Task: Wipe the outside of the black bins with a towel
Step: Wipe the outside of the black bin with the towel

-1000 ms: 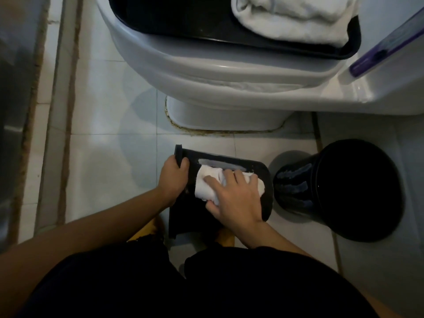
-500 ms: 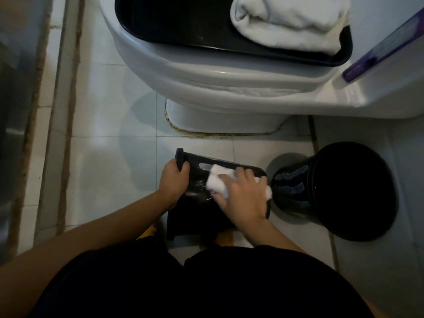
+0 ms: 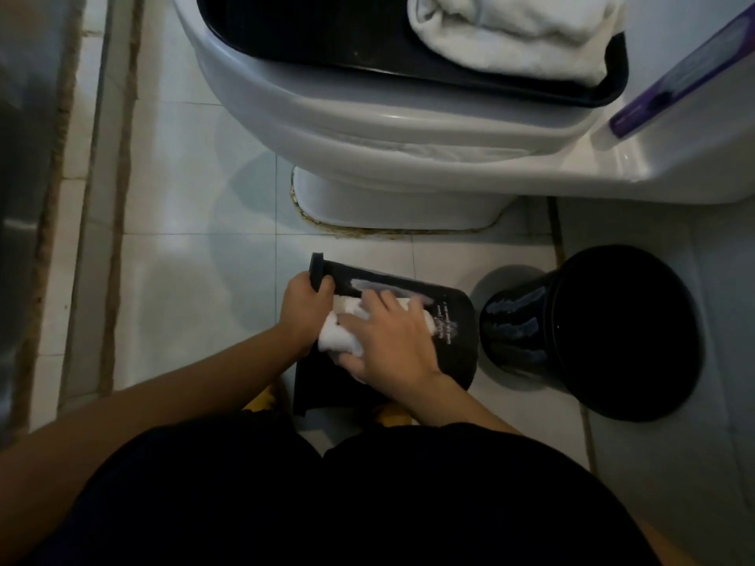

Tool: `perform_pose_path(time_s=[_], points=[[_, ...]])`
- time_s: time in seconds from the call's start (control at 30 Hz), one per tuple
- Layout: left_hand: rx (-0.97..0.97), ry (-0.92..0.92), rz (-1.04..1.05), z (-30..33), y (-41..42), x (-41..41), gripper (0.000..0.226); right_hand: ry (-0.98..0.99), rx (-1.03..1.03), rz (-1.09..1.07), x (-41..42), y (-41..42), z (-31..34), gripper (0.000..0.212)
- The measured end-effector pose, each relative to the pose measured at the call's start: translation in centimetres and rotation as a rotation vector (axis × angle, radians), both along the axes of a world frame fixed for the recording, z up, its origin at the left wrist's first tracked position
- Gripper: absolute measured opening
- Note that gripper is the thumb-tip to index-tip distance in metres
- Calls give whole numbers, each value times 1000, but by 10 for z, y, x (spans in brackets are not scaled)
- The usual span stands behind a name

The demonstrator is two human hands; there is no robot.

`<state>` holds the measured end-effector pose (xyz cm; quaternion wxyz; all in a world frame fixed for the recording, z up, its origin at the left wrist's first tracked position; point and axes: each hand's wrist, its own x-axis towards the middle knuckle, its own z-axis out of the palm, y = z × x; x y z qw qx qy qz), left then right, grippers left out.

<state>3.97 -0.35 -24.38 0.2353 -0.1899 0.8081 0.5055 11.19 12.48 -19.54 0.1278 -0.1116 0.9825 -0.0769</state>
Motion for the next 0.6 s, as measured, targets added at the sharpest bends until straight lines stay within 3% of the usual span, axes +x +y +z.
perform_pose_path(time_s=[0.07, 0.2, 0.27, 0.4, 0.5, 0.6], points=[[4, -3, 1, 1, 0, -3, 25, 16, 4, -35, 2, -3, -3, 50], [40, -34, -14, 1, 0, 2, 17, -102, 85, -478, -16, 14, 1, 45], [34, -24, -12, 2, -1, 6, 15, -70, 123, -395, -17, 17, 2, 45], [8, 16, -10, 1, -4, 3, 22, -27, -21, -13, 1, 4, 0, 51], [-16, 26, -17, 2, -1, 1, 23, 15, -15, -108, 2, 8, -5, 51], [-8, 16, -28, 4, 1, 2, 19, -74, 30, -423, -13, 20, -6, 48]])
